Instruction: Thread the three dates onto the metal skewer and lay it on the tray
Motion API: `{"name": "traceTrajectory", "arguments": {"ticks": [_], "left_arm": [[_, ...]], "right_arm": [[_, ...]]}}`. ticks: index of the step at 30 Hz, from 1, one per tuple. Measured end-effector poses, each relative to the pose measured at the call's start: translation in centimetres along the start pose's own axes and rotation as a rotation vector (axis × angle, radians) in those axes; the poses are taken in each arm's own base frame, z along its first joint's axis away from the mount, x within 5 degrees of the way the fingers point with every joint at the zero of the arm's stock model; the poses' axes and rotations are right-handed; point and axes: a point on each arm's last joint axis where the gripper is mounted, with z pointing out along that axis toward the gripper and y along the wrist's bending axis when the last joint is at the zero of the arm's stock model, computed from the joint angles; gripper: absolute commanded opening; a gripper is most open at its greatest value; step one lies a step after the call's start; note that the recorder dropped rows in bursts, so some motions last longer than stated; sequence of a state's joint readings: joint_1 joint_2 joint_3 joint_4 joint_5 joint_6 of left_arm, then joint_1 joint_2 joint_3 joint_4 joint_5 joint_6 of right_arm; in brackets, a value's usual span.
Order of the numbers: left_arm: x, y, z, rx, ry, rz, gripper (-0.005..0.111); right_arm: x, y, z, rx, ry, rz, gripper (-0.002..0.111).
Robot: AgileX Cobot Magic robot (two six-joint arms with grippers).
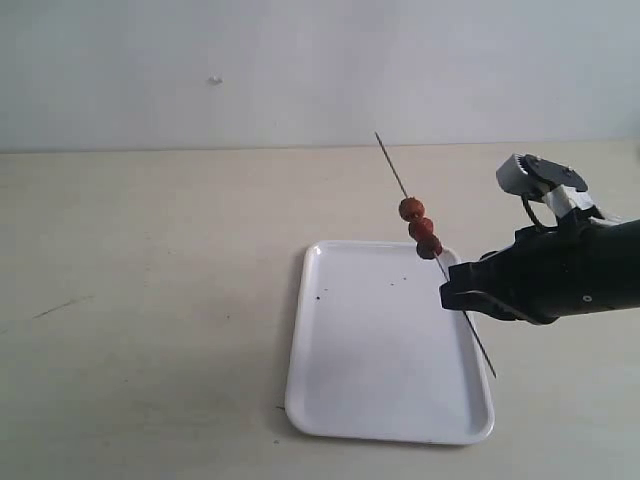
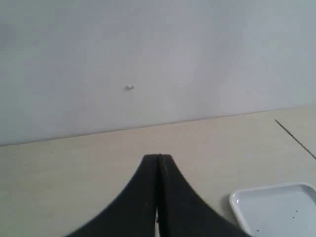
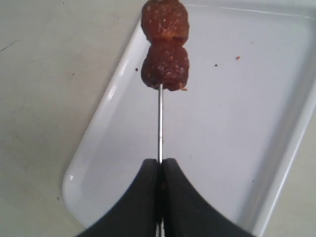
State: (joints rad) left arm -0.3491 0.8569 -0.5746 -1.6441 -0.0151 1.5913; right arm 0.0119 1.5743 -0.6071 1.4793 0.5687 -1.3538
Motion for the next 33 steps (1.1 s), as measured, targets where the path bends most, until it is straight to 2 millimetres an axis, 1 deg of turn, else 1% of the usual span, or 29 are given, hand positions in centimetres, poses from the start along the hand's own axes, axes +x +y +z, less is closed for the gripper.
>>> {"name": "traceTrajectory", "arguments": {"ticks": [5,8,12,16,22,24,33], "left_arm": [[2.2,0.2,-4.6,0.006,-0.089,-0.035,0.000],[3.6,0.2,-6.5,0.019,-0.138,-0.045,0.000],[5.7,0.3,-8.3,0.030,-0.187,-0.051,0.000],[8.2,0.4,-9.3,0.033,-0.204,-0.068,0.000],[11.9,0.6,-9.4,0.031,-0.179,-0.075,0.000],[12.8,0.7,-9.4,0.024,-0.165,-0.077,0.000],[13.1,0.7,-9.4,0.030,-0.166,-0.076,0.000]], "right_arm": [[0.0,0.0,0.0,0.000,0.000,-0.004,0.000],[0.0,0.0,0.0,0.000,0.000,-0.004,0.000],[0.0,0.0,0.0,0.000,0.000,-0.004,0.000],[0.0,0.0,0.0,0.000,0.000,-0.004,0.000],[0.0,0.0,0.0,0.000,0.000,-0.015,0.000],[0.0,0.0,0.0,0.000,0.000,-0.019,0.000],[0.0,0.0,0.0,0.000,0.000,-0.039,0.000]]}}
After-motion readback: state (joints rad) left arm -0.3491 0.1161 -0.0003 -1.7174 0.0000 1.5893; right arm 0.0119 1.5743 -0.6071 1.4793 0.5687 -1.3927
